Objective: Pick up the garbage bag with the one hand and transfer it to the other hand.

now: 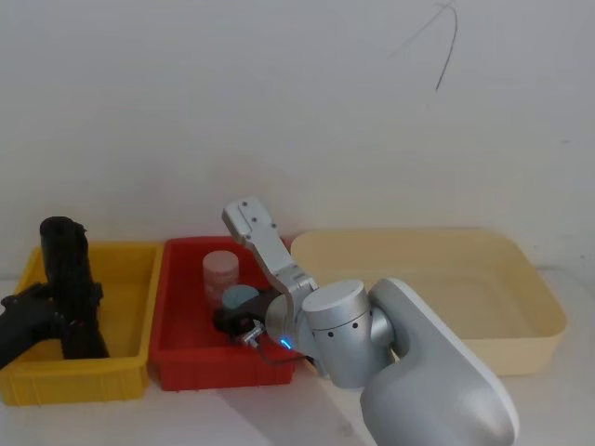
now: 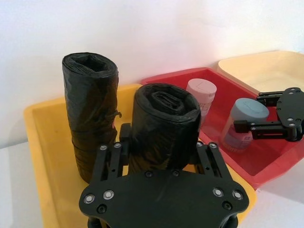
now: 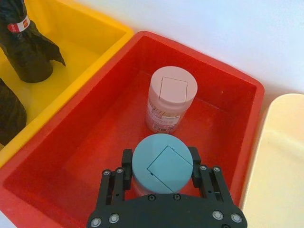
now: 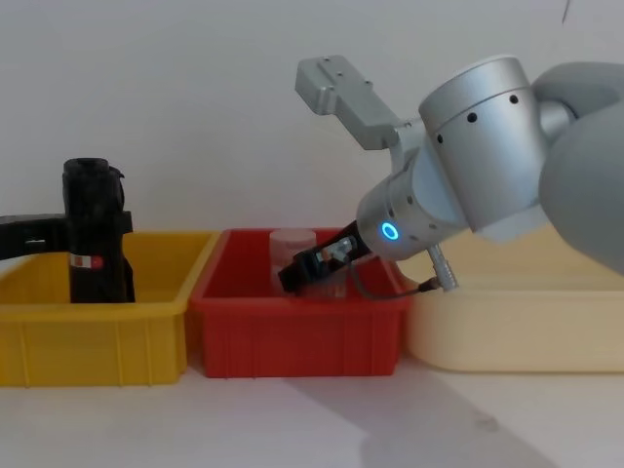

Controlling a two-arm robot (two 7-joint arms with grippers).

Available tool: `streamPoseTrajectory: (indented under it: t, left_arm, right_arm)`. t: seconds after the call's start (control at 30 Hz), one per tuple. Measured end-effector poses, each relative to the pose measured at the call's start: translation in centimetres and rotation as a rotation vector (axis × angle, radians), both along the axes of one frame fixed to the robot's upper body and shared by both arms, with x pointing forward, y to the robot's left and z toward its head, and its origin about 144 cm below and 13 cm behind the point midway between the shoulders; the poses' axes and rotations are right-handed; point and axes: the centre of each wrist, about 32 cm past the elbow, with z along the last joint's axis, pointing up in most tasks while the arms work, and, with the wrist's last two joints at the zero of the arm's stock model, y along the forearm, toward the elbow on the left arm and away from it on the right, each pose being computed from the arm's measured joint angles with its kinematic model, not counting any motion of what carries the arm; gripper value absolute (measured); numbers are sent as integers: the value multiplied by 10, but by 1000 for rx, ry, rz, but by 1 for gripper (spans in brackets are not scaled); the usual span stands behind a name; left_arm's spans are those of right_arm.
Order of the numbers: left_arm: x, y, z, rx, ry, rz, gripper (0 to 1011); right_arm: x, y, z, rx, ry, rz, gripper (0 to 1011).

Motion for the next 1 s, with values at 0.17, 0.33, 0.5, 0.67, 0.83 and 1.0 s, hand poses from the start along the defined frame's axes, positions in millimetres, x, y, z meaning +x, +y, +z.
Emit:
streamPoseTrajectory:
  t: [0.17,0.33,0.5,0.67,0.83,1.0]
  left_arm:
    - [0,0,0,0,0,0,525]
    - [0,0,0,0,0,0,485]
    - [0,0,0,0,0,0,448]
    - [0,0,0,0,0,0,419]
    - [0,0,0,1,0,0,400]
    - [1,1,3,11,-9,-4,379]
  right_arm:
    - [0,0,0,0,1,0,680]
    - [0,0,0,0,1,0,680]
    - [0,0,0,0,2,1,680]
    - [0,0,0,-1,3,1,680]
    - [0,0,0,-1,2,1,679]
    - [0,0,2,3,-4,4,680]
